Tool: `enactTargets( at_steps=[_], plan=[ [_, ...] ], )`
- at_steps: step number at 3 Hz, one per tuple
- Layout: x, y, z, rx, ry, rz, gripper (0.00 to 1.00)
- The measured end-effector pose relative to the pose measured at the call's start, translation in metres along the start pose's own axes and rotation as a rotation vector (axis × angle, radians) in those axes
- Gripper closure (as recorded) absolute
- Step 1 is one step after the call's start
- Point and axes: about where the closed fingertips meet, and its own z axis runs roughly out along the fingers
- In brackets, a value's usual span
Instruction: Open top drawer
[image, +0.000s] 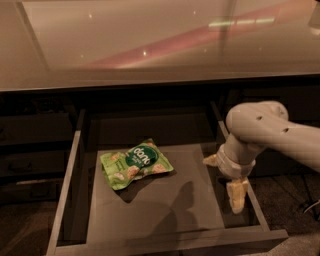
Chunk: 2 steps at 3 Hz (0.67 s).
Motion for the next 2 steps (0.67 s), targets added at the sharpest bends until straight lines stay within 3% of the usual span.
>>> enactTargets(
  at_steps=[1, 2],
  plan=[
    [-0.0386, -0.0088, -0.0626, 0.102, 0.004, -0.112, 0.0],
    [-0.0386, -0.0088, -0.0626, 0.102, 0.004, -0.112, 0.0]
  ],
)
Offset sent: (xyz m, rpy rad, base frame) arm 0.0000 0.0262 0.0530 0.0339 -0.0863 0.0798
